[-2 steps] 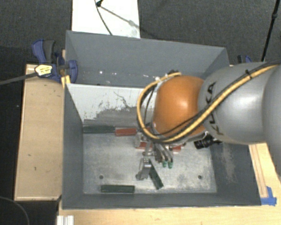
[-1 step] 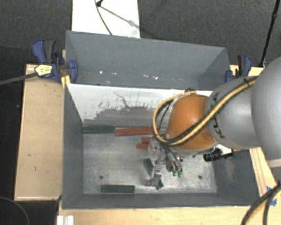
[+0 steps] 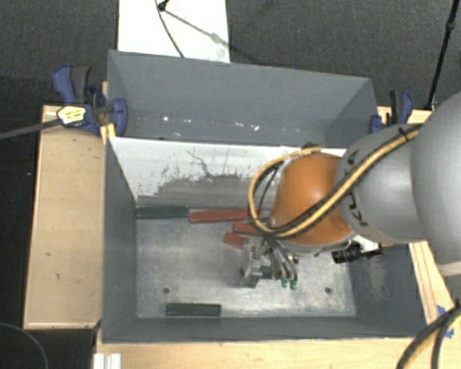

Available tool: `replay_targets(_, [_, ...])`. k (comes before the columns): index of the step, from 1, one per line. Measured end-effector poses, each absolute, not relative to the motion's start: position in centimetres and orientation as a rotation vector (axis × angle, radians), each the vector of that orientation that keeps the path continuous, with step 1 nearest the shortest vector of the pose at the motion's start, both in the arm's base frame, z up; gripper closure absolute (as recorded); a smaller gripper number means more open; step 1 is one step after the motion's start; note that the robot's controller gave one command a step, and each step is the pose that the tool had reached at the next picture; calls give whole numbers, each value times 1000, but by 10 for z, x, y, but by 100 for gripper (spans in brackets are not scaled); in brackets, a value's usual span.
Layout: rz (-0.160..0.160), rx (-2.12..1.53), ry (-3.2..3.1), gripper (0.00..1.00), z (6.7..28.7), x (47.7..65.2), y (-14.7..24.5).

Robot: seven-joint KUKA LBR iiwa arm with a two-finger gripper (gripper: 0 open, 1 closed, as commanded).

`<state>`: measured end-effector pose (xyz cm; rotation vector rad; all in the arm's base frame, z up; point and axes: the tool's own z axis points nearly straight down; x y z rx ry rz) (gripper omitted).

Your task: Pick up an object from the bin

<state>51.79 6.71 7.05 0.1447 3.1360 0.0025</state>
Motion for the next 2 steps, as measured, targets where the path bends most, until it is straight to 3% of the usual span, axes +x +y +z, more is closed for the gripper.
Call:
replay_targets(1, [1,-67,3142,100,70,505,78])
replay_targets(2, [3,-115,3129,100,211,508,92])
